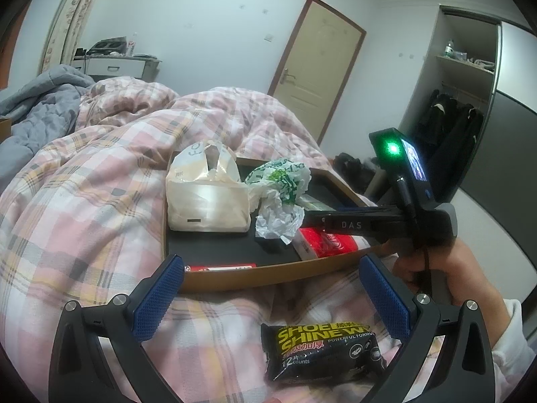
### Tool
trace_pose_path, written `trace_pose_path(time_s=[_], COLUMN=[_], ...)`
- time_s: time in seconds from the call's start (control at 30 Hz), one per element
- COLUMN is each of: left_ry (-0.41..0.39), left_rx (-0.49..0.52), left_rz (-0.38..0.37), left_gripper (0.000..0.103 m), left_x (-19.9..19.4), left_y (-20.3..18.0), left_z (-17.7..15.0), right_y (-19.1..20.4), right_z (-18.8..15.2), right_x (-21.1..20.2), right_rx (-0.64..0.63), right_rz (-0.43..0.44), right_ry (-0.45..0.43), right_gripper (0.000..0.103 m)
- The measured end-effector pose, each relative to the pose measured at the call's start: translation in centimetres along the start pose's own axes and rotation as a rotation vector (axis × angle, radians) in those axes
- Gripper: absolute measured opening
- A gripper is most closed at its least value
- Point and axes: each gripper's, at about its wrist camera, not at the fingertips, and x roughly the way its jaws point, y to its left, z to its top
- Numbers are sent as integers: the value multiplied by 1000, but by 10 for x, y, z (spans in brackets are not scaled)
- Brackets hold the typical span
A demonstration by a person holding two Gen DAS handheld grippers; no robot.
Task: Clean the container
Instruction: 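Close the right tool on the white-green box, then carry the box out of the tray onto the bed and open the right tool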
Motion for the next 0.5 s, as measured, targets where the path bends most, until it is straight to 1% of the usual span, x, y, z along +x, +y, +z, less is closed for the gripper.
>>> trace_pose_path(time_s=[0.1, 0.23, 0.37, 0.5], left_ry=[1, 1, 3, 3], left_rx=[-2, -2, -2, -4], left_rz=[0, 0, 0, 1], left_gripper=[103, 103, 103, 103], left_x=[0, 1, 1, 1], left_y=[0, 1, 1, 0], left_z=[0, 0, -1, -1], right_y=[-3, -10, -24, -33], right_z=[-2, -11, -29, -49], right_x=[-3, -19, -47, -85], right_rx=[22, 49, 78, 81], right_rz=[14, 30, 59, 118], right_ry=[-14, -67, -126, -188], right_gripper=[54, 53, 53, 53])
